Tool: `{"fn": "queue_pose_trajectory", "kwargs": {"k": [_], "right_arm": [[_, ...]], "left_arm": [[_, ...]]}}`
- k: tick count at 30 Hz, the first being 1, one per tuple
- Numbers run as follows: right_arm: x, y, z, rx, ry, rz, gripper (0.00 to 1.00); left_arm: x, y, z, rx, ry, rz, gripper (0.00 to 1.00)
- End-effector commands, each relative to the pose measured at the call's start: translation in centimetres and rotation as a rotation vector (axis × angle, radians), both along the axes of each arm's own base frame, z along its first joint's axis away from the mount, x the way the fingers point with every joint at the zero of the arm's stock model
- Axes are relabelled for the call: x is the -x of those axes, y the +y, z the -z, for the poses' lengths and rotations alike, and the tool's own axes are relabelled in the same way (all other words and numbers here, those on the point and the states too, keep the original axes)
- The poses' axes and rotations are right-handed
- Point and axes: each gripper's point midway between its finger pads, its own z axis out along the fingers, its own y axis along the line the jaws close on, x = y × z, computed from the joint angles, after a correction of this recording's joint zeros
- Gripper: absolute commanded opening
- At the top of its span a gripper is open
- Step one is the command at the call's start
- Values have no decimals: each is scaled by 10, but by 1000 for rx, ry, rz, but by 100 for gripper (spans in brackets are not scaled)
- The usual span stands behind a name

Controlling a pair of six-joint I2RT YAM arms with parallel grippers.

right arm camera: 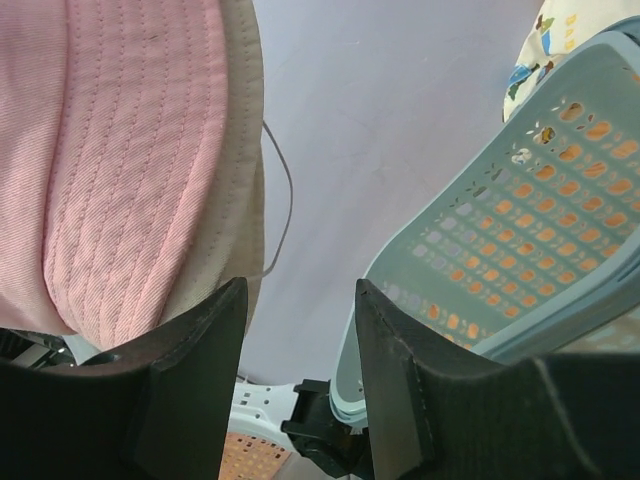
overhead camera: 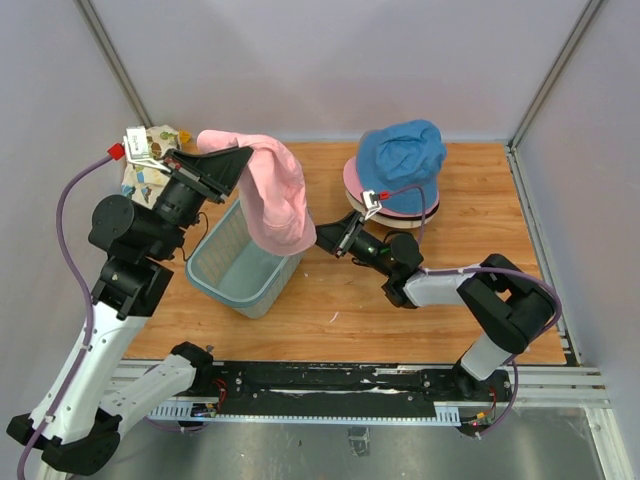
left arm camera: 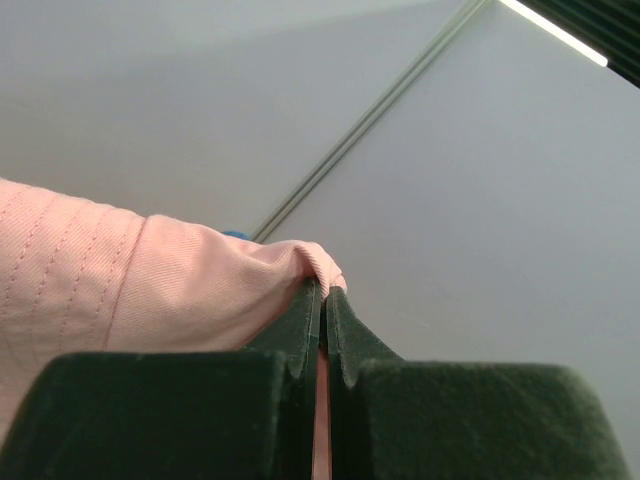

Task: Stack the hats
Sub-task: Adjust the hat in the bin.

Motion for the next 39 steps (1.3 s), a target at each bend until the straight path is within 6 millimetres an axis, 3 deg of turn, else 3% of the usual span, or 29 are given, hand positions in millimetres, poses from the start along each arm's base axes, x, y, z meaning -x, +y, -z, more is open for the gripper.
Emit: {"fn": "queue_pose_trajectory", "kwargs": {"k": [1, 15, 26, 33, 39], "right_arm": [[16, 3, -32, -94, -63, -44, 48], [45, 11, -69, -168, -102, -171, 53], [53, 22, -92, -214, -128, -242, 62], [48, 29, -96, -222, -138, -248, 63], [39, 42, -85, -205, -119, -259, 63]], "left_arm": [[6, 8, -16, 34, -66, -29, 0], [-9, 22, 9, -29, -20, -145, 0], [-34, 36, 69, -173, 108, -283, 0], [-36, 37, 109, -232, 177, -286, 17], [-31, 37, 144, -262, 235, -270, 37]]}}
